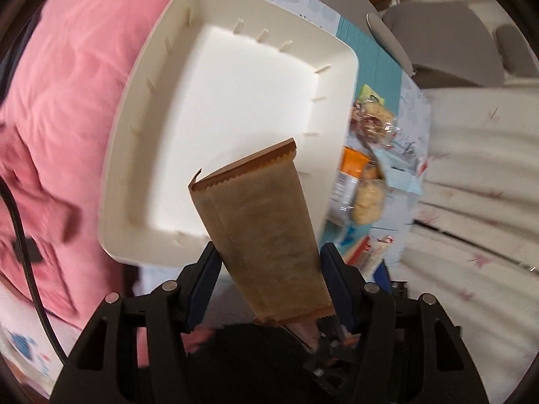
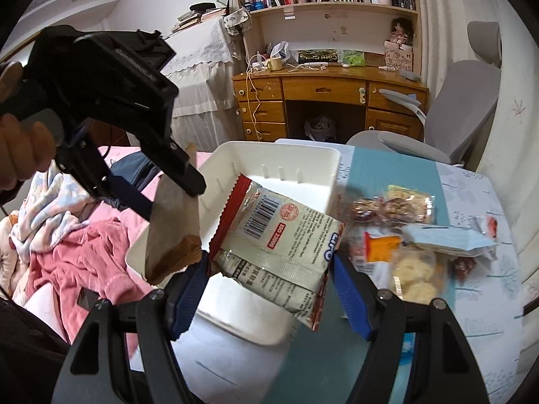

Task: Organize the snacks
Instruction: 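Lower both held snacks into the white tray and open both tools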

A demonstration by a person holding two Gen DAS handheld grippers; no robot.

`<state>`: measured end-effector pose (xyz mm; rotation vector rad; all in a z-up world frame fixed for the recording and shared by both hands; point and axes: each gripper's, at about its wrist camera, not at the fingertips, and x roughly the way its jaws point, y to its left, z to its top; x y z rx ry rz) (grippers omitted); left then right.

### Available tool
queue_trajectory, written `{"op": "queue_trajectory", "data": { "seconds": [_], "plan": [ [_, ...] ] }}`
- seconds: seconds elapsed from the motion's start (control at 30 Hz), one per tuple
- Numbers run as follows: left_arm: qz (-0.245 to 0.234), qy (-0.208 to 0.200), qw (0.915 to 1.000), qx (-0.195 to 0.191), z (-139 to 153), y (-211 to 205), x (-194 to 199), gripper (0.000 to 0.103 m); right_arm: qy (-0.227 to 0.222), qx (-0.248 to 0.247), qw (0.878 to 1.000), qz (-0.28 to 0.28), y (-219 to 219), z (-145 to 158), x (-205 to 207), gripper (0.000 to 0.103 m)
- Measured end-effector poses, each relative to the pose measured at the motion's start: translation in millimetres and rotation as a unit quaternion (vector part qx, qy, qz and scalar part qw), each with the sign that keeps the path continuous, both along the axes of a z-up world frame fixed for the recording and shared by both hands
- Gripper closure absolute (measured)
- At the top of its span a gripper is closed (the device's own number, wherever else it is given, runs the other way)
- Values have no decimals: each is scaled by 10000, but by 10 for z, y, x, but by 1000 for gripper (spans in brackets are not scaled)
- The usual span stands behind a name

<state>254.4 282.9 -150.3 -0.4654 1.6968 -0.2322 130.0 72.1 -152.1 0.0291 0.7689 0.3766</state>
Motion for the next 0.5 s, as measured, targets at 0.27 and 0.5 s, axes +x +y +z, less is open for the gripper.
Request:
{"op": "queue_trajectory", "data": {
  "seconds": [0.27,0.5],
  "plan": [
    [-546,-675,9949,513,-104,141,233,45,80,222,9996,-159,271,-100,106,28],
    [-473,-940,9936,411,-188,90,311,27,234,195,9992,-277,339,-176,211,17]
  ]
}}
